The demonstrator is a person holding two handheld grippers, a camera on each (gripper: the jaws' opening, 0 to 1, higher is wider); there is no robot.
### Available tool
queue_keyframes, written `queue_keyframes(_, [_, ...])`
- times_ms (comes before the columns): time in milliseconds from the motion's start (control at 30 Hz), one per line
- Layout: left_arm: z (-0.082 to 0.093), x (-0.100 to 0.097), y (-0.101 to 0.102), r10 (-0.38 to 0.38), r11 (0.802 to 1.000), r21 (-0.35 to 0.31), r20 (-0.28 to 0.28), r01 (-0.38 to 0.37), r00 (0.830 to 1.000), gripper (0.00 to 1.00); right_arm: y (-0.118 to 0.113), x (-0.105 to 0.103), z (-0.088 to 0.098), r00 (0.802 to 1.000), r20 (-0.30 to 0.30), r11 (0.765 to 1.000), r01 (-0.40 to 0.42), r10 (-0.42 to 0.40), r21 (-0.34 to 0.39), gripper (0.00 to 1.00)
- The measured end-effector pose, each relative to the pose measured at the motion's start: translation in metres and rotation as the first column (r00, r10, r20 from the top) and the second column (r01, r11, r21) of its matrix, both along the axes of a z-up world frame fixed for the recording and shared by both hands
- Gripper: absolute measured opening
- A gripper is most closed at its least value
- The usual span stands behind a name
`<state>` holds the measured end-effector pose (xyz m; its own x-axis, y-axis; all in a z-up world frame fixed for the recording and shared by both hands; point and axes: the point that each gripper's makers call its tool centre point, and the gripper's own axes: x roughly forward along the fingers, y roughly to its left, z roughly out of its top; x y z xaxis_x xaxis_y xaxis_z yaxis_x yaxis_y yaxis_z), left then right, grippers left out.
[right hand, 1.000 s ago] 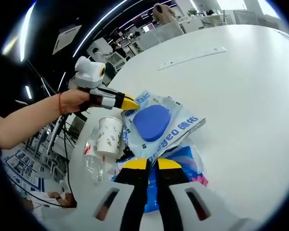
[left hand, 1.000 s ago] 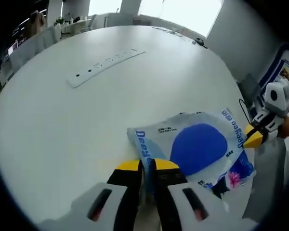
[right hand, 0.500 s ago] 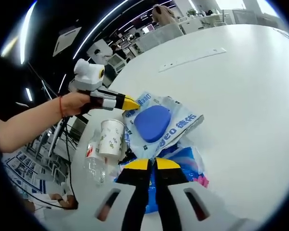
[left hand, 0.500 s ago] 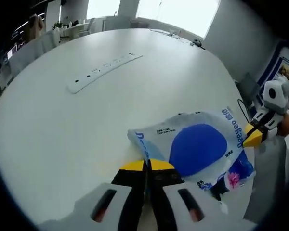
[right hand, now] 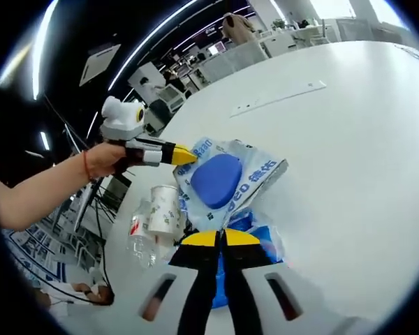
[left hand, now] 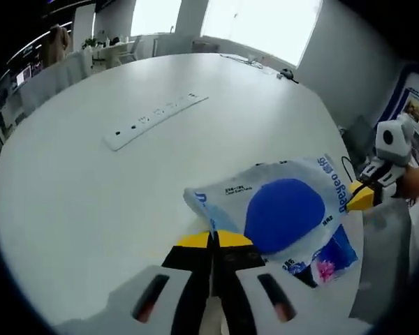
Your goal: Arrange the tabletop items into an orderly group along one side of the table until the central work area is clear of visible clutter.
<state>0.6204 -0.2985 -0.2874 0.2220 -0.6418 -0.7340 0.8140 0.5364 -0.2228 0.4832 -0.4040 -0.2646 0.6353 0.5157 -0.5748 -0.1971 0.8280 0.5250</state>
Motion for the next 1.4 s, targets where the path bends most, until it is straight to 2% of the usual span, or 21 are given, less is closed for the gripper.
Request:
queue_keyframes(433, [0.024,-0.003,-0.016,0.036,0.999,-0.035,0.029,-0.035,0.999,0.00,-0.039,0.017,0.026,0.998,0.057,1.000,0.017,-0.015,-0.023,0.00])
queue_keyframes(867, [0.054,-0.002,-0.037,0.139,0.987,-0.094,0.052,-0.133,0.989,0.00,-0.079,0.039,0.047,0.993,0.110,0.998,0.053,-0.047,-0.044,0.00])
queue_keyframes(1200, [0.066,-0.005,-0.062,0.217,0.970,-0.125,0.041,-0.210,0.975,0.00,-0.114,0.060,0.059,0.987,0.148,0.994,0.074,-0.062,-0.080,0.00])
queue_keyframes(1400, [0.064,-0.008,-0.077,0.254,0.960,-0.127,0.027,-0.249,0.967,0.00,-0.135,0.072,0.058,0.986,0.155,0.992,0.078,-0.061,-0.103,0.00])
